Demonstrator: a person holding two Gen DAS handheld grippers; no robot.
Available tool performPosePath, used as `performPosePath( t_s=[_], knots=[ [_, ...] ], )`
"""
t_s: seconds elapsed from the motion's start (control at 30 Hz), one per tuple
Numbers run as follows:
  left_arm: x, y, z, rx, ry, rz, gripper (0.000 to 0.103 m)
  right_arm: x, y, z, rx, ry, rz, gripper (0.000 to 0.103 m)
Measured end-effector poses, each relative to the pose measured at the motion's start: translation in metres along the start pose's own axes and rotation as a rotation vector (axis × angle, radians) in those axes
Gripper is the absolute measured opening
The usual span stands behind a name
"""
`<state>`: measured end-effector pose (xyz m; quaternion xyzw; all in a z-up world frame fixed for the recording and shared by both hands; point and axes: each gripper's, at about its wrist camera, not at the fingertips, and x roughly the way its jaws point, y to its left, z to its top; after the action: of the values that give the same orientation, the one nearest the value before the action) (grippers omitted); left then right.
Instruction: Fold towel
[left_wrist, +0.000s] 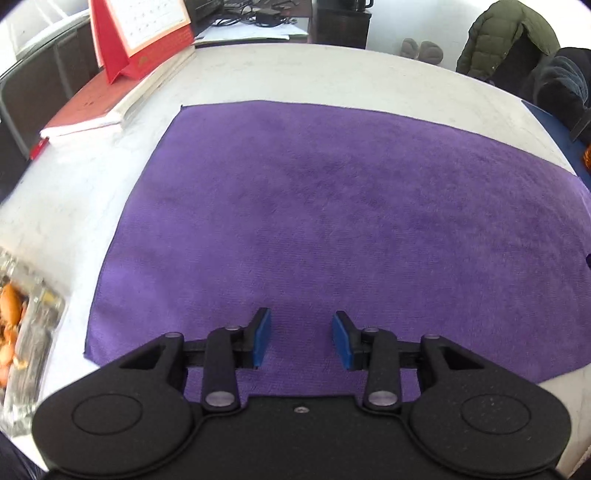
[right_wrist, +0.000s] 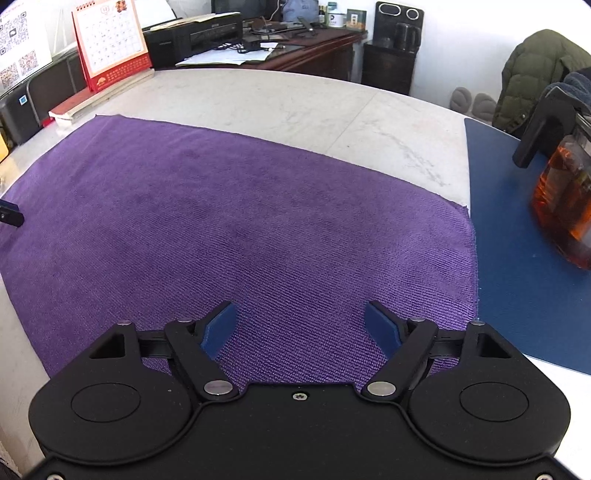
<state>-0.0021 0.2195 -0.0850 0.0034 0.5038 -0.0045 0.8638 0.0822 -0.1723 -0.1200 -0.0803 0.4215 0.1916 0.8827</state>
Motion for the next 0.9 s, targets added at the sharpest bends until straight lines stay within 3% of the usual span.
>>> performPosePath(
  t_s=[0.27,0.47,0.57,0.63,0.9],
  knots=[
    [-0.004,0.007,0.004,-0.010,0.032,0.025,0.036,0.003,0.000,0.000,0.006,-0.002,-0.002,0.090],
    [-0.002,0.035,0.033,-0.039,-0.043,0.088,0.036,0.003,-0.001,0.002,0.011,0.013,-0.004,0.090],
    [0.010,0.049,0.043,-0.050,-0.042,0.130,0.036,0.004,0.000,0.004,0.018,0.023,-0.007,0.091],
    [0.019,0.057,0.042,-0.052,-0.006,0.166,0.037,0.005,0.001,0.005,0.022,0.030,-0.009,0.092],
    [0.001,0.082,0.007,-0.162,-0.014,0.127,0.048,0.009,0.003,0.012,0.043,0.066,-0.024,0.094]
  ],
)
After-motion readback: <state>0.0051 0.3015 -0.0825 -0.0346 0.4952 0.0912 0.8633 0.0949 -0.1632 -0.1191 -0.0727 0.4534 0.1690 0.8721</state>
